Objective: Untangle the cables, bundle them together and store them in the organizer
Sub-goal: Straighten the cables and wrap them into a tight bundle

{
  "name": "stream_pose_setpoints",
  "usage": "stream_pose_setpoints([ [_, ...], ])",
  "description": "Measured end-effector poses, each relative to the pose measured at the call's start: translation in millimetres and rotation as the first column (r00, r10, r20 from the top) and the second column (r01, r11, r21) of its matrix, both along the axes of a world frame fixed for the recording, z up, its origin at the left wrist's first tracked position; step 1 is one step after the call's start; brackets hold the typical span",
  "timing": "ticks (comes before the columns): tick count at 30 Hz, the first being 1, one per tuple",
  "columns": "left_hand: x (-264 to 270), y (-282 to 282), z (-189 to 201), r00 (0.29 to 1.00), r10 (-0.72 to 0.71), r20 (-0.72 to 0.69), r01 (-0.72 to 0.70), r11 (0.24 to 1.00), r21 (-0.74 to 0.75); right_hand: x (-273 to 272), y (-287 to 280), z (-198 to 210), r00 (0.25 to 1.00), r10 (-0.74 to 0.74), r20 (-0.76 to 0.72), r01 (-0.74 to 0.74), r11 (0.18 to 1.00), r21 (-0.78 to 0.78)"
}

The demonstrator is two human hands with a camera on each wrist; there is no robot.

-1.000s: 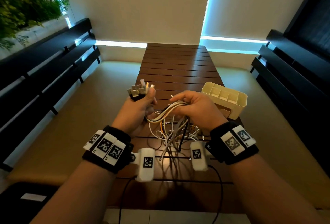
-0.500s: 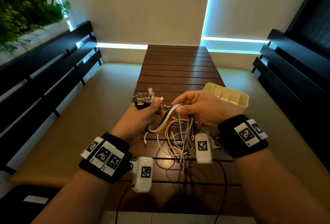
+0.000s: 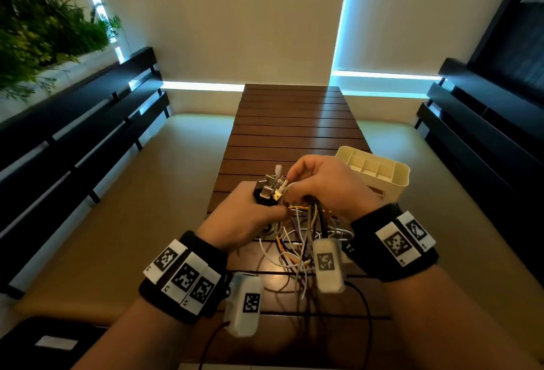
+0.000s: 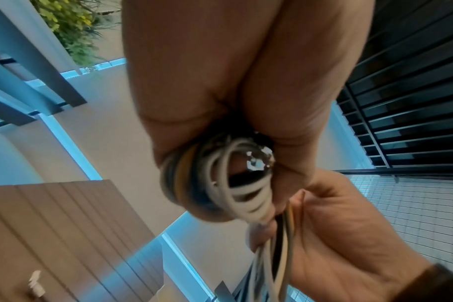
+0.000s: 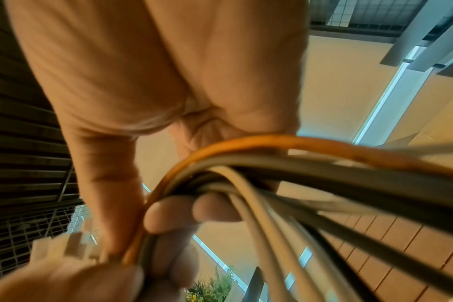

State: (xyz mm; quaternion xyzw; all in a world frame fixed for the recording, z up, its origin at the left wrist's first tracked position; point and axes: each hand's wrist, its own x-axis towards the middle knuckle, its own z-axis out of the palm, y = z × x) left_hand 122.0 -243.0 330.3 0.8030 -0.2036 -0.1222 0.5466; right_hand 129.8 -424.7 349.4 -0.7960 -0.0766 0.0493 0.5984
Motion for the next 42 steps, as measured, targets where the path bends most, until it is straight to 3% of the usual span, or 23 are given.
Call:
stream_pose_setpoints([
  [7,-1,0,15,0.999,-0.019,0.036,0.017,0.997,0.069,-3,-1,-9,0.998,-0.018,-0.066,0.03,0.982,0.185],
  [12,-1,-2,20,0.995,0.095,-0.023,-0.095,0.995,0.027,-11,7,-21,0.998,0.02,-0.058,0.007,0.907,0.421],
  [17,0,3,21,0.992,0.123,-0.002,-0.122,0.986,0.113,-16,9,-24,0.97,-0.183,0.161,0.164,0.979,0.122],
  [19,-3,2,23,0.994,0.103,0.028,-0.106,0.987,0.123,-12,2,-21,0.977,-0.152,0.15,0.135,0.984,0.119],
  [23,-10,-3,29,0.997,0.069,0.027,-0.066,0.991,-0.118,-18,6,-16,0.993,0.104,0.052,-0.114,0.964,0.241],
  [25,-8,0,33,0.996,0.086,-0.027,-0.09,0.944,-0.319,-21,8,-21,0.991,0.126,0.039,-0.131,0.961,0.242],
  [28,-5,7,40,0.99,0.091,-0.11,-0.136,0.841,-0.523,-18,4,-28,0.997,0.078,0.029,-0.08,0.992,0.094],
  [33,-8,9,35,0.982,0.148,-0.116,-0.186,0.861,-0.473,-14,-10,-24,0.999,0.037,0.037,-0.031,0.99,-0.141],
  [36,-10,9,30,0.985,0.142,-0.095,-0.17,0.89,-0.424,-17,-19,-17,0.995,0.052,0.09,-0.044,0.995,-0.089],
  [40,-14,4,32,0.998,0.053,-0.042,-0.065,0.923,-0.378,-25,-6,5,0.965,0.03,0.262,-0.068,0.988,0.136],
  [42,-15,0,34,1.0,0.019,-0.017,-0.025,0.919,-0.394,-29,7,7,0.957,0.068,0.282,-0.105,0.987,0.12],
])
